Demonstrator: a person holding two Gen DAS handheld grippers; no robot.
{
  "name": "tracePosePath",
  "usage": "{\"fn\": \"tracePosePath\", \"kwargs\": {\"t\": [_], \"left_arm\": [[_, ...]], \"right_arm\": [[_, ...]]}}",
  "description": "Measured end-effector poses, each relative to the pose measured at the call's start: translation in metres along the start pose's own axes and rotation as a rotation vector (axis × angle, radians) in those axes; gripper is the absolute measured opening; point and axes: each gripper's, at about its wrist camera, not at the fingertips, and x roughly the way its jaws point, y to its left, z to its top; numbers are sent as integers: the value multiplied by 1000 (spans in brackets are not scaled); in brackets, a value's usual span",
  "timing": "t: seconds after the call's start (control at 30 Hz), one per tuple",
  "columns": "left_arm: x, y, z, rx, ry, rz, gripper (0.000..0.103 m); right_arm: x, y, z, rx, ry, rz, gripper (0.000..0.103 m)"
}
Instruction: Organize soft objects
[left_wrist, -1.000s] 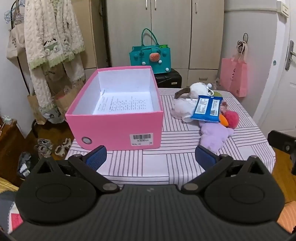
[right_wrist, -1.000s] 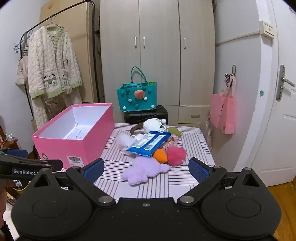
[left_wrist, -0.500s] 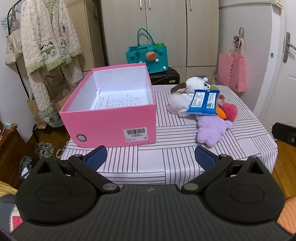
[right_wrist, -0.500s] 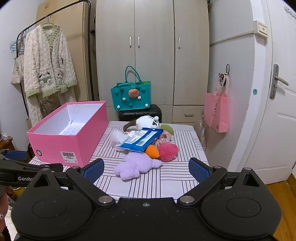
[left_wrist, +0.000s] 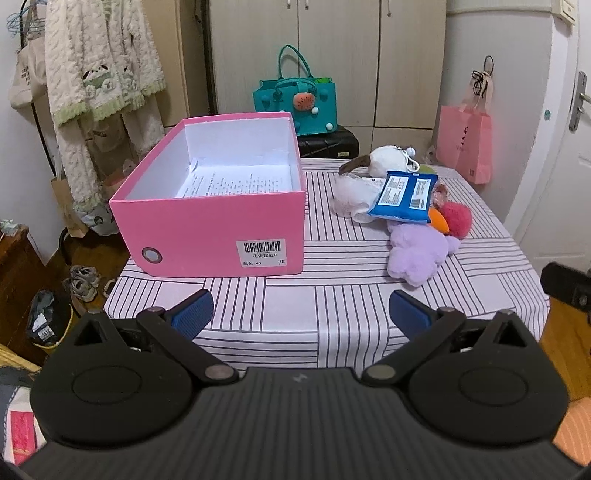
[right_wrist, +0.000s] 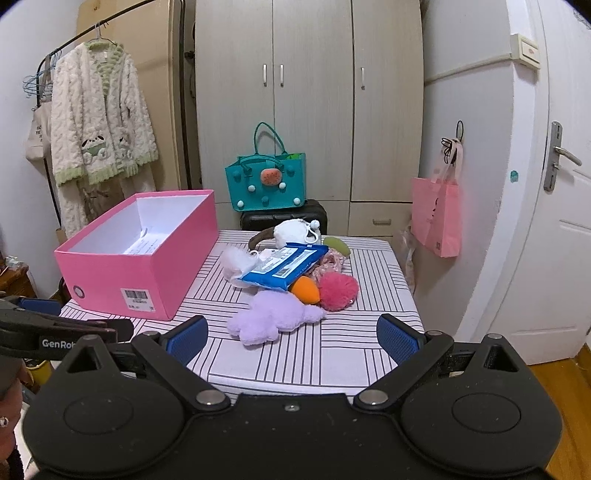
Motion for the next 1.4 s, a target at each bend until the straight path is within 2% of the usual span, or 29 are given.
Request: {"fn": "tracePosePath", "kwargs": {"t": [0.17,0.63,0.97,1.2,1.3,1.4], "left_arm": [[1,2,1,-23,5,-6,103],[-5,0,0,-8,-28,1,103],[-4,-2,-5,-16,-78,20,103],[-8,2,-18,-29,-183,-9,103],[-8,7,-22,-56,-185,-40,103],[-6,7,-22,-49,-183,-22,103]], "right_arm": [[-2,0,-1,-3,-5,1,100],[-1,-6,-5,17,-10,-5,100],[-3,-3,-10,2,-35,12,100],[-4,-5,-12,9,-31,3,100],[-3,-7,-14,20,-21,-1,100],[-2,-9,-17,26,-18,-1,100]]}}
